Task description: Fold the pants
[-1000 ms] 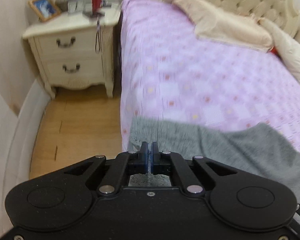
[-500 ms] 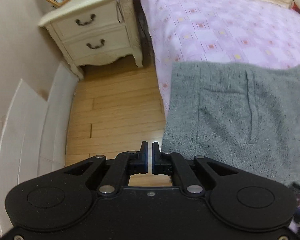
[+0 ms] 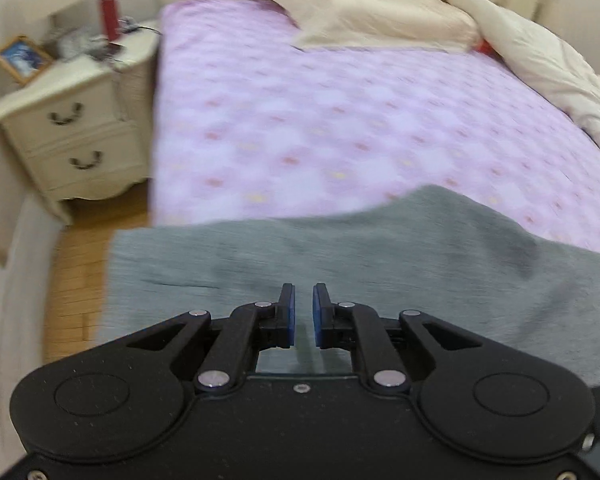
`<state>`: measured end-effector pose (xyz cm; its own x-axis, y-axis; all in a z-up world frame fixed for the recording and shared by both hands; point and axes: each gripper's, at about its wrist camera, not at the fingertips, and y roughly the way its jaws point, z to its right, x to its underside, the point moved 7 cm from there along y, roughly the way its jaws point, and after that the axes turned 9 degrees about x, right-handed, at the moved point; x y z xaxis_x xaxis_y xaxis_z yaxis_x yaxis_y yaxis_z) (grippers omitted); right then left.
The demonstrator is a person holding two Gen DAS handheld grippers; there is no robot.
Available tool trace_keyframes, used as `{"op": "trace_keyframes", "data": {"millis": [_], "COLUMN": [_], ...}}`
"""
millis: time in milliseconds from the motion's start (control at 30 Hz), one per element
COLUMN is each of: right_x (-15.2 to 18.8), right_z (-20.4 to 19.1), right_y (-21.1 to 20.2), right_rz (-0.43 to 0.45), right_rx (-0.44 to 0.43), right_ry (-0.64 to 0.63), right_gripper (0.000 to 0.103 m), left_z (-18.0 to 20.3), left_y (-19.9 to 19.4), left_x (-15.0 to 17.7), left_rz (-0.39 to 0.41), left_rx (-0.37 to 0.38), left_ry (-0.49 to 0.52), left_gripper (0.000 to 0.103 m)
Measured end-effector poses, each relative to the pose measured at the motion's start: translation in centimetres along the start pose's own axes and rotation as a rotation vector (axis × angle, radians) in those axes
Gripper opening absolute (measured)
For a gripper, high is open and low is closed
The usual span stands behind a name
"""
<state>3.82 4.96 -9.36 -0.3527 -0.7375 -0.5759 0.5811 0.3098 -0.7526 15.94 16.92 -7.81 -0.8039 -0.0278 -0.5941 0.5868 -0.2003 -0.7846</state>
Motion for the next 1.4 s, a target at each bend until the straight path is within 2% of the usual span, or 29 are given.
{"op": "trace_keyframes", "data": {"millis": [100,167,233,267,333,433,500,567,700,833,900,1000,1067,1133,1200,1400], "right_x": [-0.5,-0.8,-1.1,-1.2,-1.4,-1.6,-1.3,-1.1,0.3,1.0,0.8,-0.1,-0.9,-1.8,-2.6,-4.1], "right_z": [2.9,5.9,9.1,10.6,13.2,15.9,17.2,17.5,16.1,12.8,12.6,14.2,15.8,17.0,17.7,18.3], "right_y": [-0.4,-0.7,-0.6,-0.4,0.6,3.2,4.6,5.6,5.9,4.1,3.6,2.6,2.3,3.0,4.3,9.0], "right_rz": [0.021,0.053,0.098,0.115,0.127,0.124,0.117,0.099,0.039,0.052,0.070,0.144,0.197,0.181,0.156,0.073], "right_rx": [-0.007,0.036,0.098,0.132,0.183,0.189,0.181,0.149,0.021,0.007,0.026,0.079,0.075,0.043,-0.004,-0.125], "right_ry": [0.124,0.215,0.293,0.322,0.361,0.411,0.431,0.442,0.438,0.305,0.288,0.356,0.428,0.478,0.497,0.576], "right_gripper": [0.009,0.009,0.009,0.009,0.010,0.010,0.011,0.011,0.011,0.010,0.010,0.010,0.013,0.034,0.037,0.038], "left_z": [1.5,1.4,0.4,-0.1,-0.8,-1.3,-0.9,-0.6,0.9,1.2,1.1,0.9,0.7,0.6,0.6,0.4], "left_y": [2.1,3.4,4.4,4.1,3.9,3.8,4.0,4.2,4.4,4.3,4.2,3.9,3.9,3.8,3.8,3.7], "left_x": [1.0,2.6,4.1,4.4,4.6,4.5,4.3,4.1,4.3,4.4,4.5,4.5,4.5,4.5,4.6,4.7], "left_rz": [-0.032,-0.082,-0.124,-0.089,-0.081,-0.094,-0.104,-0.105,-0.094,-0.088,-0.085,-0.084,-0.083,-0.081,-0.076,-0.068], "left_rx": [-0.006,-0.010,0.011,0.035,0.070,0.095,0.086,0.069,0.035,0.023,0.028,0.042,0.047,0.047,0.046,0.049], "left_ry": [0.050,0.063,0.012,-0.013,-0.050,-0.102,-0.082,-0.054,-0.012,-0.005,-0.013,-0.028,-0.035,-0.033,-0.034,-0.036], "left_gripper": [0.019,0.019,0.019,0.019,0.019,0.019,0.019,0.018,0.018,0.018,0.017,0.017,0.017,0.017,0.017,0.017]}}
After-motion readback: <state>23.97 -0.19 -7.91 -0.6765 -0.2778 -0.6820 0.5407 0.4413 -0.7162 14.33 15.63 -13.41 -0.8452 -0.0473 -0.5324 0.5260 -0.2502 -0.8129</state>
